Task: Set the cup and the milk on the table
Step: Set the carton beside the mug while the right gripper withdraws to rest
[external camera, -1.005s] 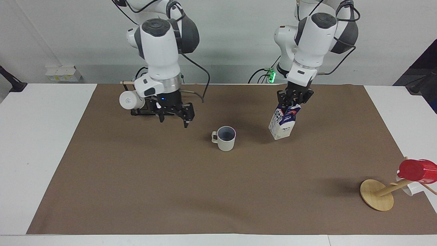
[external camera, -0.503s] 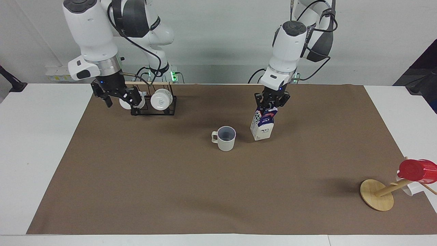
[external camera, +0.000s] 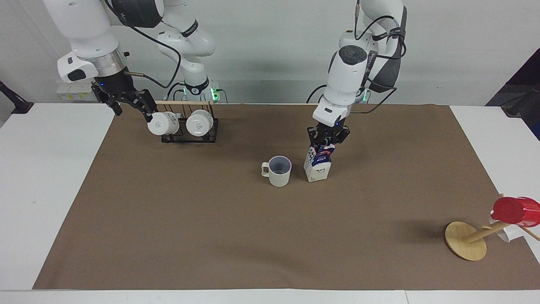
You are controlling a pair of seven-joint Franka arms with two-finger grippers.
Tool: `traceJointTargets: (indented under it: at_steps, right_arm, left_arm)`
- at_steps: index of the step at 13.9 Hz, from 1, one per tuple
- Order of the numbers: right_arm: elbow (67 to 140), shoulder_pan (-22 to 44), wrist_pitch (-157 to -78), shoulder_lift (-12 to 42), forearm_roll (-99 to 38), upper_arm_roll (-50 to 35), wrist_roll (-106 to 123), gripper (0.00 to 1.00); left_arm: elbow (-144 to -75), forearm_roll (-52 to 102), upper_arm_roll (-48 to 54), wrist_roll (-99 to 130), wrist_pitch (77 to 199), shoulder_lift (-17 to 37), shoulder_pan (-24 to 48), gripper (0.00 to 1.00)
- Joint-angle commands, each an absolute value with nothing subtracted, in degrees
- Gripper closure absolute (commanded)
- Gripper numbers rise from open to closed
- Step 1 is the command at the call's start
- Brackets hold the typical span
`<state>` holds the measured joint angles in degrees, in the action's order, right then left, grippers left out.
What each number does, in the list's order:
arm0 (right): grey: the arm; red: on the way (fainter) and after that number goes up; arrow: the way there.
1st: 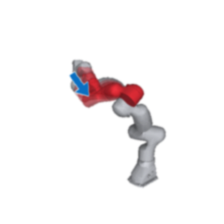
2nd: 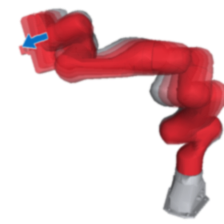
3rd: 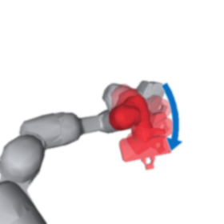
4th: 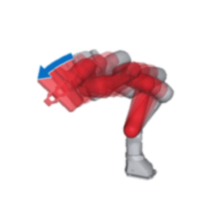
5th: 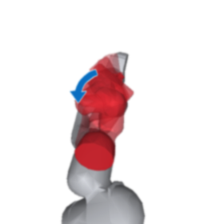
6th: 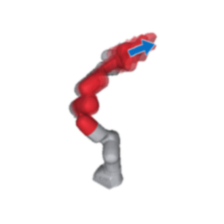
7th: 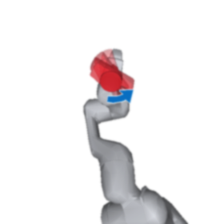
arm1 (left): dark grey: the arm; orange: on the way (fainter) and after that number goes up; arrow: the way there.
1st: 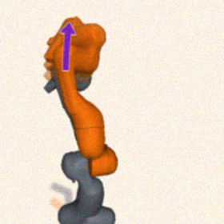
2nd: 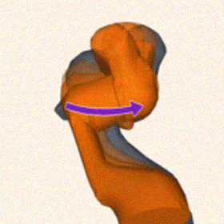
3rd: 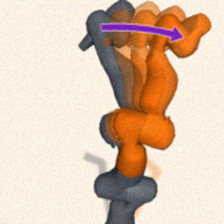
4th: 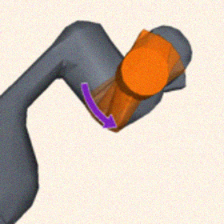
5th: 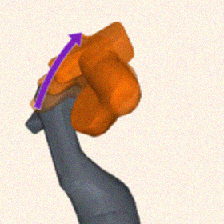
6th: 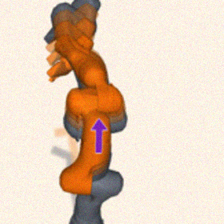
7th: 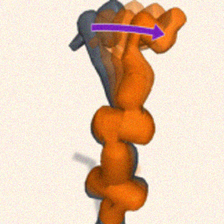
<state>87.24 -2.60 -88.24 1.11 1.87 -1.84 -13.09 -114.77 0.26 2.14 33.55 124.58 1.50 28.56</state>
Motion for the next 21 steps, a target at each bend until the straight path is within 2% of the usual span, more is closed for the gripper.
traceJointTargets:
  at_steps: [1, 3, 4, 5, 6, 9, 11, 13, 17, 21]
  right_arm:
    - [87.01, -3.69, -85.53, -0.17, 0.70, -2.29, -10.12, 0.00]
    - [87.27, -4.30, -85.34, -0.35, 0.70, -2.20, -8.01, 0.00]
    - [87.45, -4.48, -84.73, -0.53, 0.18, -2.28, -7.56, 0.00]
    - [87.45, -4.40, -84.55, -0.61, -0.09, -2.20, -7.65, 0.00]
    - [87.45, -4.39, -84.81, -0.70, -0.09, -2.11, -7.65, 0.00]
    - [87.45, -4.39, -85.08, -0.70, -0.09, -2.11, -7.99, 0.00]
    - [87.45, -4.31, -85.08, -0.62, -0.09, -2.20, -8.17, 0.00]
    - [87.36, -4.31, -85.08, -0.70, -0.09, -2.20, -8.17, 0.00]
    - [87.45, -4.22, -84.99, -0.70, -0.09, -2.20, -8.17, 0.00]
    - [87.45, -4.22, -84.99, -0.70, -0.09, -2.29, -8.17, 0.00]
  left_arm:
    - [-115.05, 1.05, 1.05, 34.01, 125.33, 0.88, 30.58, 0.60]
    - [-115.05, 1.05, 1.05, 33.93, 125.33, 0.88, 30.59, 0.53]
    - [-115.05, 1.05, 1.05, 33.93, 125.16, 0.88, 30.59, 0.35]
    - [-115.05, 1.05, 1.05, 33.93, 125.16, 0.88, 30.59, 0.10]
    - [-114.79, 1.05, 1.05, 33.93, 125.16, 0.88, 30.59, 0.00]
    - [-114.43, 1.05, 0.97, 32.88, 123.67, -0.43, 29.89, 0.00]
    - [-113.65, 1.05, 0.09, 30.43, 118.59, -3.50, 29.01, 0.00]
    - [-112.94, 1.05, 0.18, 23.50, 113.49, -6.05, 24.63, 0.00]
    - [-110.66, 1.05, 0.09, 12.60, 107.59, -6.50, 16.37, 0.00]
    - [-103.82, 2.10, 0.09, 3.52, 98.29, -6.07, 8.01, 0.00]
